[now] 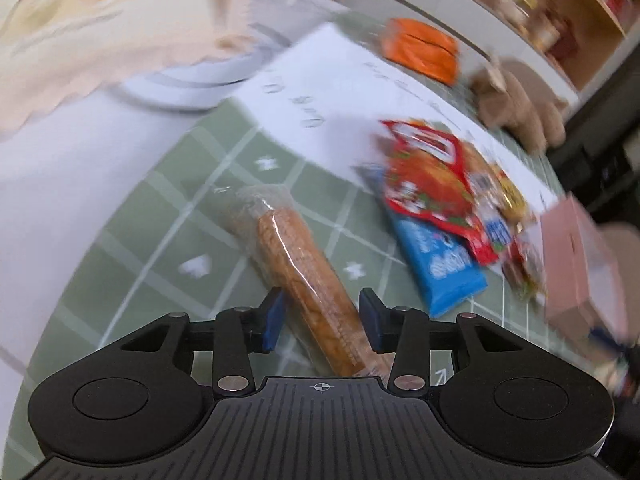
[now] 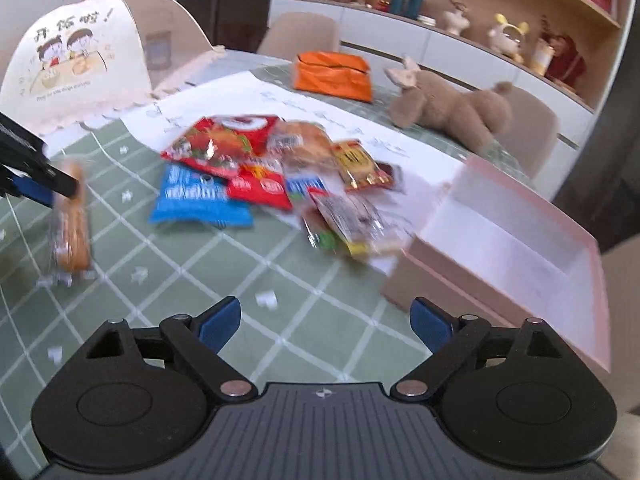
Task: Organize snacks
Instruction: 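Grasp the long wrapped bread stick with the left tool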
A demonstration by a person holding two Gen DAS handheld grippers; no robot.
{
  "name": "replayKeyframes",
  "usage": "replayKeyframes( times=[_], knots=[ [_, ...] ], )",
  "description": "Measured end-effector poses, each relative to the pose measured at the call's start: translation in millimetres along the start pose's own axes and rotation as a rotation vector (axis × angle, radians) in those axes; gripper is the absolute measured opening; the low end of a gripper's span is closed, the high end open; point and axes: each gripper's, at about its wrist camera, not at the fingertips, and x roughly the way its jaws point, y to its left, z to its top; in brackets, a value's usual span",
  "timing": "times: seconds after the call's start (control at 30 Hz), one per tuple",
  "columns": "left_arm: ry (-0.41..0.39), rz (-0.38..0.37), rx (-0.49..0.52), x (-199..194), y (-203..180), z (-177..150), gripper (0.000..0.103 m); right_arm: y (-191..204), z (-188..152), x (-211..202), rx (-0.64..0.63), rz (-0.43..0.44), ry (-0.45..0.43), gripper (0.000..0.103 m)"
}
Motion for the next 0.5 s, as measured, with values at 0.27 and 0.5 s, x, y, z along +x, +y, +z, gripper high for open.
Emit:
replayKeyframes(
  times=[0.27, 0.5],
  knots=[
    [0.076, -0.124, 0.339, 10.5, -67.8, -21.8, 0.040, 2.4, 50.8, 51.5, 0.060, -0.056, -0.063, 0.048],
    [0.097, -0.108, 0.314, 4.8, -57.0, -17.0, 0.039, 1.6, 57.4, 73.2, 0.089, -0.011, 0.020, 0.046]
  ],
)
